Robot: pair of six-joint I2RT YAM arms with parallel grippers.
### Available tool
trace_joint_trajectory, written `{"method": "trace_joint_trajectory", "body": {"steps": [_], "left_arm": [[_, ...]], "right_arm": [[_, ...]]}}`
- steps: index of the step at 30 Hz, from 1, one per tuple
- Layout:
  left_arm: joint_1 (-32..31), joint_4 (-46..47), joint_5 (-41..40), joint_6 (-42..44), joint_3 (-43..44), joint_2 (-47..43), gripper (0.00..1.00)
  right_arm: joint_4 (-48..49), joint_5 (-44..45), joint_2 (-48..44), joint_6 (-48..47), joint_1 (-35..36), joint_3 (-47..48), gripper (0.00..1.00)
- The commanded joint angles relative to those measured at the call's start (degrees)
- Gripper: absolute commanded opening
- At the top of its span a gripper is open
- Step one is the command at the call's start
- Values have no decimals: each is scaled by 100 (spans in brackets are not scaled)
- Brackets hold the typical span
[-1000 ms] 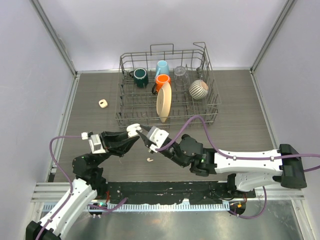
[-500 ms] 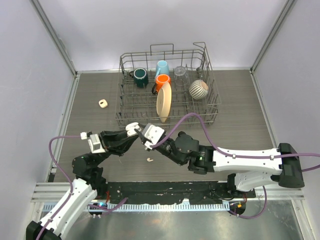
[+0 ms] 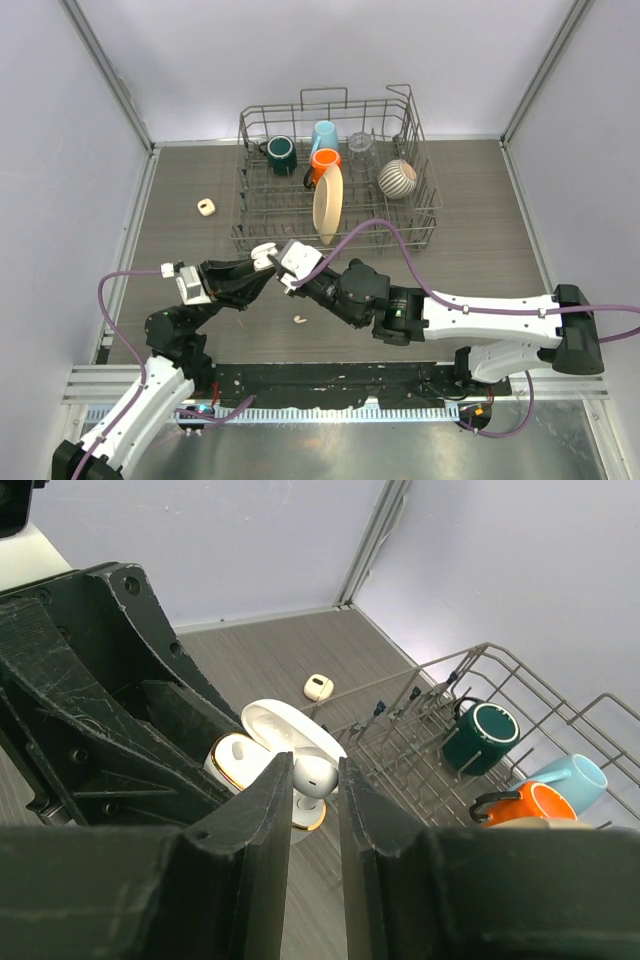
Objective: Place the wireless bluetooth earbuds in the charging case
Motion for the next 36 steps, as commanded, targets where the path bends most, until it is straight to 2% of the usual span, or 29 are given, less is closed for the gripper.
{"method": "trace_joint_trajectory", "body": {"steps": [1, 8, 20, 24, 36], "left_arm": [[8, 502, -129, 123, 218, 27, 0], [8, 502, -191, 150, 182, 9, 0], [-1, 502, -287, 308, 174, -17, 0], [8, 502, -305, 343, 165, -17, 0], [8, 502, -516, 448, 33, -175, 0]], "right_arm": [[-434, -242, 172, 218, 76, 278, 4], [-548, -110, 163, 253, 85, 322, 4], [-970, 21, 321, 911, 94, 691, 4], [-1374, 162, 444, 1149, 94, 928, 4], [-1331, 347, 418, 1334, 103, 955, 6]]}}
